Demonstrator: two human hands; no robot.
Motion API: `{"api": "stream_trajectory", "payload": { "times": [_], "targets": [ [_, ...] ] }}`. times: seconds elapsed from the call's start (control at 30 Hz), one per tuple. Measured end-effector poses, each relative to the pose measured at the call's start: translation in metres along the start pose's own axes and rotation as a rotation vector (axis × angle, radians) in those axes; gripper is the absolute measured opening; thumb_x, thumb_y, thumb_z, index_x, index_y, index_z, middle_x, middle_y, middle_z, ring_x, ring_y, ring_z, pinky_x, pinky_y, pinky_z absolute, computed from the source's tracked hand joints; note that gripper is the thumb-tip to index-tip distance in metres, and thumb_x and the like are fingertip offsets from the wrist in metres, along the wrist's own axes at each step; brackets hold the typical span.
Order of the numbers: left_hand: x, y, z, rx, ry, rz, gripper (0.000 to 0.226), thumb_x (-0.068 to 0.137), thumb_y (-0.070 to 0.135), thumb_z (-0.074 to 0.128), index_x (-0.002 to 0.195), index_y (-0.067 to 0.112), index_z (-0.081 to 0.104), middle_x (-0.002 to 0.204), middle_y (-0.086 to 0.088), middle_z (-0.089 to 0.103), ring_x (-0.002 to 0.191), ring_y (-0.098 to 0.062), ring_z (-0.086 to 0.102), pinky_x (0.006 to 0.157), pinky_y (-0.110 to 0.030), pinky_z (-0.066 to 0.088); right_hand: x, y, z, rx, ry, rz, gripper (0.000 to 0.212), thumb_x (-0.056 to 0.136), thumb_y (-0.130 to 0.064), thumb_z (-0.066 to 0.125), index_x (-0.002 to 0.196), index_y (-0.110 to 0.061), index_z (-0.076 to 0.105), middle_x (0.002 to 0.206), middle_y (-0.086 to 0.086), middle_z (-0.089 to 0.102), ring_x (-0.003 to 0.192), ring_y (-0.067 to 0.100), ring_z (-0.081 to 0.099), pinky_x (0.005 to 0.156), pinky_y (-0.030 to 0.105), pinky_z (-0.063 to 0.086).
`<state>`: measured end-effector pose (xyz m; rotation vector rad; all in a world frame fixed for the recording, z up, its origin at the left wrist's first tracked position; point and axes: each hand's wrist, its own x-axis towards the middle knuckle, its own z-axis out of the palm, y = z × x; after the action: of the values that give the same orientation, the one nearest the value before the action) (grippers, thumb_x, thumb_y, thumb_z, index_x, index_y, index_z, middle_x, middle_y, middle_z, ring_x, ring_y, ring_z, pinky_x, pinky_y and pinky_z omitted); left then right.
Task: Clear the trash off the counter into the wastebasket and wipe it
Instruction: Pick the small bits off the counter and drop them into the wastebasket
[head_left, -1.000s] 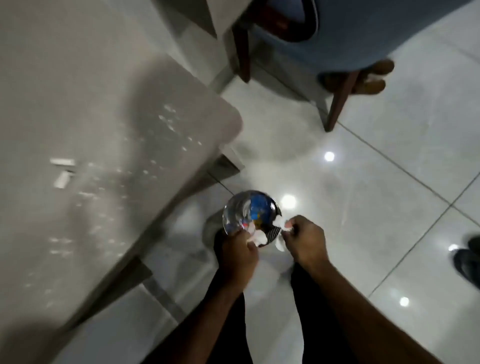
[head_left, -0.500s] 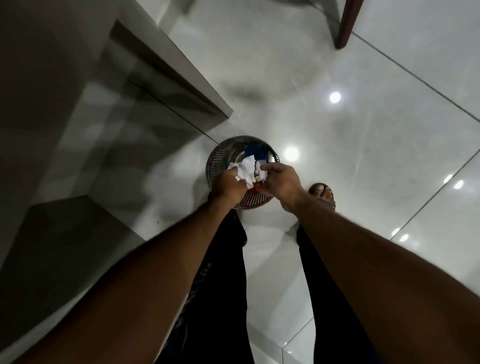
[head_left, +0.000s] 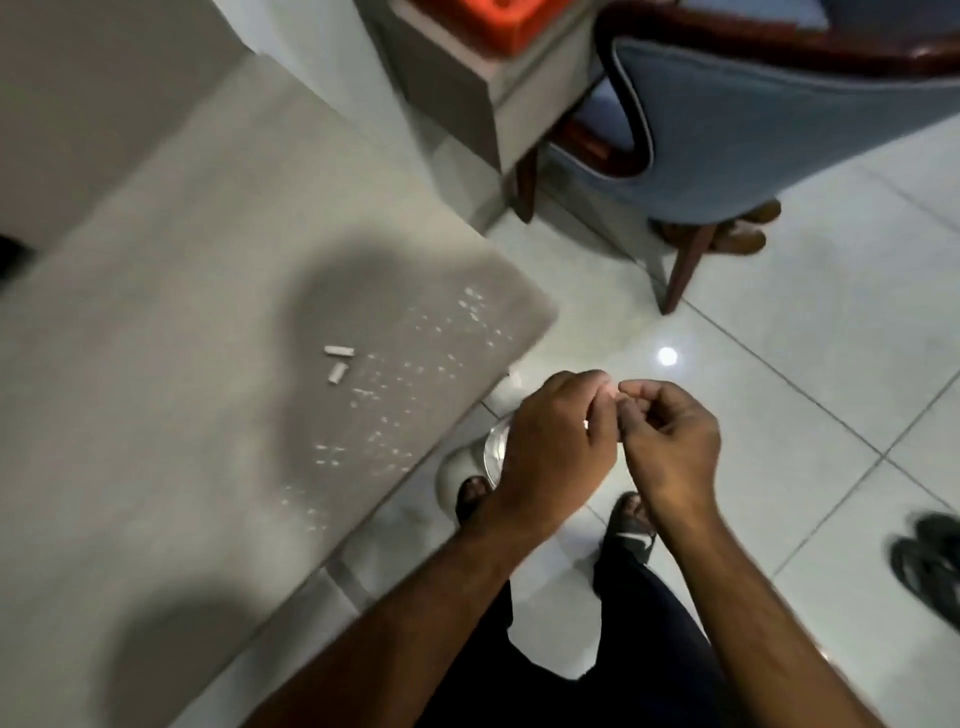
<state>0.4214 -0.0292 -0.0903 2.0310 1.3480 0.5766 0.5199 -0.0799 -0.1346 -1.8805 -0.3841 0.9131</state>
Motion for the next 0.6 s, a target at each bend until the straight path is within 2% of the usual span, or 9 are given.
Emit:
{"api": "stream_trajectory", "payload": {
  "times": [0.1, 0.17, 0.23, 0.33, 0.47, 0.53, 0.6],
  "targets": [
    [0.011, -0.005, -0.073, 0.123, 0.221, 0.046, 0.013, 0.091, 0.012, 0.057, 0.091, 0.009, 0.070, 0.084, -0.010, 0.071, 0.078, -0.029, 0.065, 0.067, -0.037, 0.054, -0.018, -0.066, 0.024, 0.025, -0.032, -0.109, 0.014, 0.085, -0.005, 0.069, 0.087, -0.019, 0.072, 0.077, 0.005, 0.072, 0.073, 0.028, 0.072, 0.074, 0.049, 0.062],
    [0.015, -0.031, -0.118, 0.279, 0.324, -0.015, 0.009, 0.089, 0.014, 0.061, 0.088, 0.010, 0.070, 0.083, -0.012, 0.070, 0.077, -0.033, 0.066, 0.065, -0.039, 0.053, -0.029, -0.101, 0.053, -0.029, -0.108, -0.231, 0.017, 0.085, -0.005, 0.069, 0.091, -0.021, 0.072, 0.081, 0.001, 0.073, 0.075, 0.022, 0.071, 0.078, 0.046, 0.061],
    [0.011, -0.063, -0.151, 0.425, 0.279, -0.171, 0.013, 0.086, 0.023, 0.065, 0.088, 0.011, 0.069, 0.085, -0.013, 0.069, 0.079, -0.035, 0.066, 0.064, -0.039, 0.053, -0.037, -0.124, 0.085, -0.183, -0.219, -0.405, 0.015, 0.084, -0.007, 0.071, 0.095, -0.017, 0.076, 0.087, -0.001, 0.075, 0.079, 0.015, 0.069, 0.083, 0.039, 0.060],
    [0.002, -0.101, -0.181, 0.491, 0.082, -0.333, 0.025, 0.080, 0.038, 0.069, 0.090, 0.015, 0.069, 0.092, -0.014, 0.067, 0.084, -0.037, 0.065, 0.068, -0.039, 0.053, -0.045, -0.148, 0.136, -0.574, -0.476, -0.650, 0.016, 0.084, -0.016, 0.069, 0.098, -0.013, 0.076, 0.097, 0.009, 0.075, 0.087, 0.022, 0.069, 0.084, 0.037, 0.057],
    [-0.003, -0.123, -0.186, 0.389, -0.002, -0.263, 0.025, 0.081, 0.029, 0.069, 0.099, 0.011, 0.071, 0.096, -0.014, 0.065, 0.089, -0.035, 0.063, 0.075, -0.041, 0.054, -0.053, -0.160, 0.183, -0.973, -0.754, -0.680, 0.014, 0.079, -0.017, 0.063, 0.090, -0.013, 0.071, 0.090, 0.011, 0.070, 0.086, 0.029, 0.068, 0.077, 0.038, 0.058],
    [-0.004, -0.128, -0.185, 0.344, 0.026, -0.223, 0.016, 0.084, 0.022, 0.065, 0.093, 0.011, 0.072, 0.090, -0.011, 0.066, 0.086, -0.033, 0.064, 0.071, -0.042, 0.054, -0.056, -0.157, 0.193, -1.040, -0.786, -0.698, 0.010, 0.078, -0.014, 0.061, 0.084, -0.014, 0.070, 0.087, 0.010, 0.068, 0.083, 0.029, 0.067, 0.074, 0.036, 0.057],
    [-0.005, -0.133, -0.185, 0.331, 0.061, -0.206, 0.013, 0.086, 0.022, 0.063, 0.086, 0.012, 0.071, 0.085, -0.009, 0.065, 0.081, -0.031, 0.063, 0.066, -0.041, 0.053, -0.058, -0.151, 0.198, -1.100, -0.748, -0.766, 0.010, 0.079, -0.013, 0.061, 0.084, -0.013, 0.070, 0.089, 0.011, 0.065, 0.082, 0.030, 0.065, 0.069, 0.034, 0.054]
  ]
}}
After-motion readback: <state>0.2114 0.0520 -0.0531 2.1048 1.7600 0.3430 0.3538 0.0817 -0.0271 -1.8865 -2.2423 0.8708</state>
